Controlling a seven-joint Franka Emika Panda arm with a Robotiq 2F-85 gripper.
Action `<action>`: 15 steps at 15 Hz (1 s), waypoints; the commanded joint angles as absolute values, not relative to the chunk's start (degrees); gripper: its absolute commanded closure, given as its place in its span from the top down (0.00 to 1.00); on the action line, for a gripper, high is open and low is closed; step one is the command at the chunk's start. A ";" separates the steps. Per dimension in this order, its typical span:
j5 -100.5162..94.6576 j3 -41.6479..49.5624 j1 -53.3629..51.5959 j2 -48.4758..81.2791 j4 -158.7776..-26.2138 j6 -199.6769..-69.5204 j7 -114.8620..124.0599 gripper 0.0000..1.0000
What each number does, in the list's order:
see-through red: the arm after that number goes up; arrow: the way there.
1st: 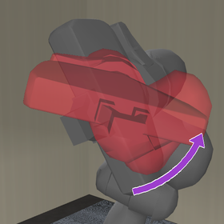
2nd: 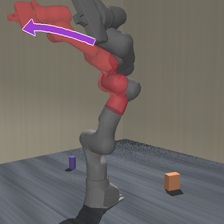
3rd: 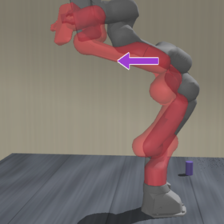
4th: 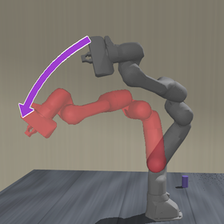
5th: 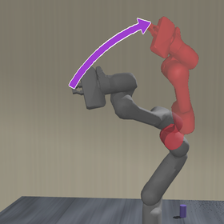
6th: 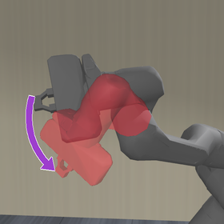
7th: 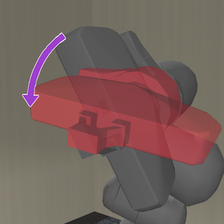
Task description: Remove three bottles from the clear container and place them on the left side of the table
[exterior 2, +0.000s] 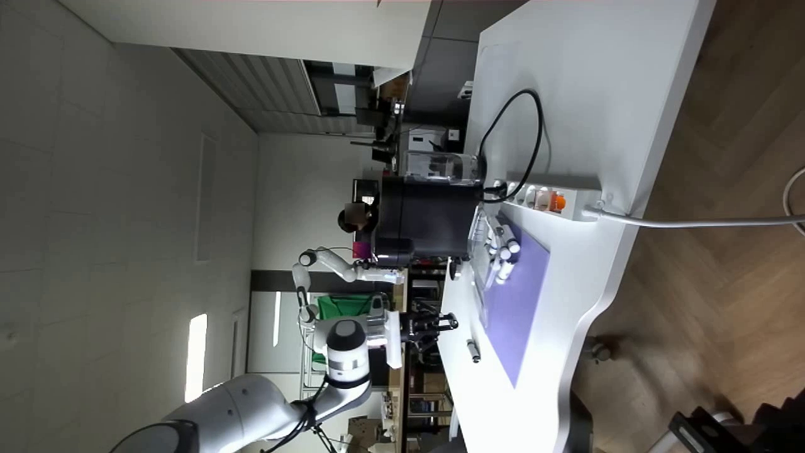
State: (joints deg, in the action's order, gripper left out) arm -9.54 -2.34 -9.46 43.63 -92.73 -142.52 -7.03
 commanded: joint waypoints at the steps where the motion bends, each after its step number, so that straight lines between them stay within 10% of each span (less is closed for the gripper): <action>1: -6.97 -3.61 -7.81 46.72 -91.20 -146.05 -5.57 0.06; 15: 3.58 -8.66 -3.29 54.11 -86.28 -148.49 -6.93 0.06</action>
State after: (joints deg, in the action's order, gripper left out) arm 2.69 -7.40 -4.13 51.70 -89.69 -149.86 -6.94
